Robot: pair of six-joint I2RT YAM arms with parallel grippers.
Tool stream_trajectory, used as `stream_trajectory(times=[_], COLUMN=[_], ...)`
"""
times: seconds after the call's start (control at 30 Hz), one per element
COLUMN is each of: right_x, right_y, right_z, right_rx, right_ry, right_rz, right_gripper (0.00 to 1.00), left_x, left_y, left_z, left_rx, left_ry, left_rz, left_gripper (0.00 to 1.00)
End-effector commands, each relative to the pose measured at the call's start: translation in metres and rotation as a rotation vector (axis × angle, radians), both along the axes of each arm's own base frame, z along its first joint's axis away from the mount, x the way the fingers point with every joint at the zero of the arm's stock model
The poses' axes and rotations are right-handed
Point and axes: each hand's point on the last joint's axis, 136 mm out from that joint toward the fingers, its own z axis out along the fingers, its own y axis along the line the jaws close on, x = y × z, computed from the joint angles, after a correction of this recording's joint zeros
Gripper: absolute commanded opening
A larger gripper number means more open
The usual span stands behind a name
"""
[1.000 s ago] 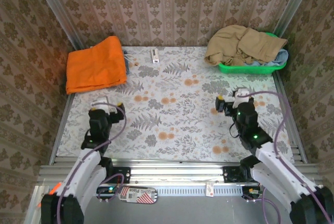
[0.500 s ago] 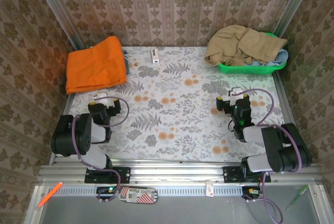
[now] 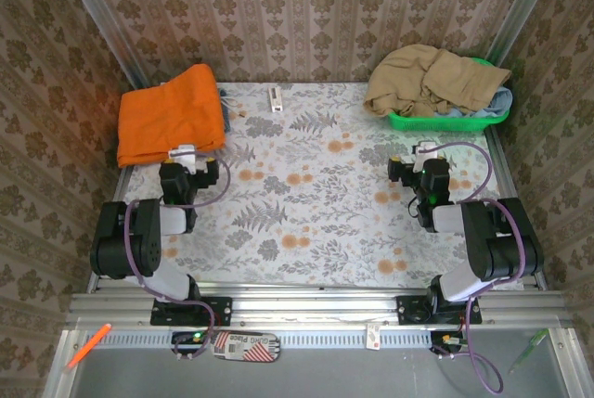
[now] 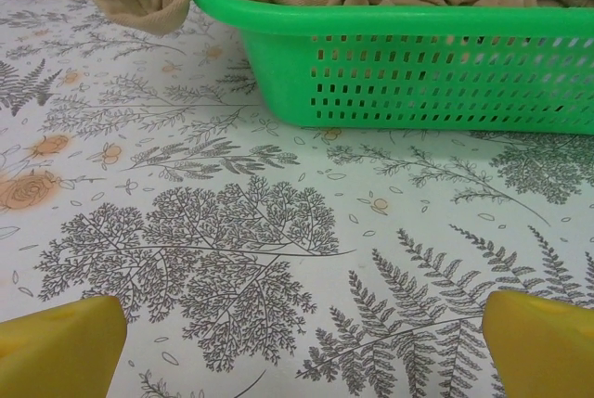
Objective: Fold and stack the trousers
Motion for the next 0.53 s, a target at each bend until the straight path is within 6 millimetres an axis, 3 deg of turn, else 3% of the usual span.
stream_trajectory(times=[0.0, 0.5], right_x=[0.0031, 0.0031], right_y=[0.0016, 0.0017], right_z=[0.0063, 0.0063], right_rx=[0.020, 0.020], right_ry=[-0.019, -0.018], right_rz=[0.001, 0.001], right_gripper=[1.00, 1.00], left_x=[-0.0008, -0.0001], left_y=[-0.0053, -0.0070], left_z=[-0.0011, -0.0015], left_rx=[0.016, 0.031], left_ry=[0.007, 0.012], left_rz=[-0.033, -0.034], left_gripper=[1.00, 1.00])
